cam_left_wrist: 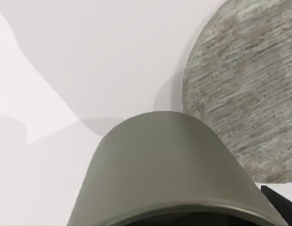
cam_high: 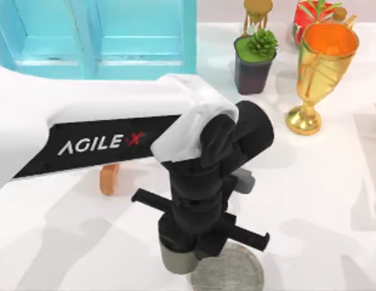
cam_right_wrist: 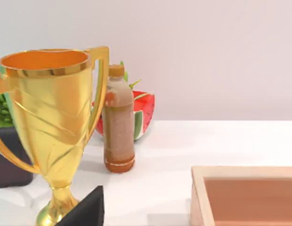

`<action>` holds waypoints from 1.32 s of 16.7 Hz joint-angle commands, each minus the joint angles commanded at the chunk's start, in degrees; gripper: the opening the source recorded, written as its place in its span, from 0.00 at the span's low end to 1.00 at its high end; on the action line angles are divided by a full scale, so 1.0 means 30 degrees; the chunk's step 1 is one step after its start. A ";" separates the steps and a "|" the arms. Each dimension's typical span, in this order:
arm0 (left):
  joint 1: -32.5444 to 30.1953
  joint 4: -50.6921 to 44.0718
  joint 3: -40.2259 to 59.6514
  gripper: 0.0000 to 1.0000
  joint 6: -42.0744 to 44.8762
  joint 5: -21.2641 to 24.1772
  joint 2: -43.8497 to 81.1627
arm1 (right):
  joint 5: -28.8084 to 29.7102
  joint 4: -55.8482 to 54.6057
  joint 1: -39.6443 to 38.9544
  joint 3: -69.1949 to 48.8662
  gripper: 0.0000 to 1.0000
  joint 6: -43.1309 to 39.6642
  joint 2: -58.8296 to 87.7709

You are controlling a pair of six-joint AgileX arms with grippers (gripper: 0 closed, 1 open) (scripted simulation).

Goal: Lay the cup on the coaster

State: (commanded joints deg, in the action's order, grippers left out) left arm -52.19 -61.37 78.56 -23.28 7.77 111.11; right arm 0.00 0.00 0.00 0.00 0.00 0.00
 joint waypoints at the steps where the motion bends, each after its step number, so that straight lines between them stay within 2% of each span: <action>1: -0.0620 -0.0323 0.0751 0.00 -0.1901 -0.0165 0.0387 | 0.0000 0.0000 0.0000 0.0000 1.00 0.0000 0.0000; 5: -0.2419 -0.1271 0.3475 0.00 -0.7883 -0.1186 0.1372 | 0.0000 0.0000 0.0000 0.0000 1.00 0.0000 0.0000; 9: -0.3287 -0.1689 0.5354 0.00 -1.1648 -0.2309 0.1704 | 0.0000 0.0000 0.0000 0.0000 1.00 0.0000 0.0000; 17: -0.3348 -0.1665 0.5719 0.00 -1.2506 -0.2632 0.1694 | 0.0000 0.0000 0.0000 0.0000 1.00 0.0000 0.0000; 22: -0.3258 0.1196 0.3401 0.00 -1.2368 -0.2620 0.2146 | 0.0000 0.0000 0.0000 0.0000 1.00 0.0000 0.0000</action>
State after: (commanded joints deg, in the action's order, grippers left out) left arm -61.96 -57.78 88.76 -60.38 -0.09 117.55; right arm 0.00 0.00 0.00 0.00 0.00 0.00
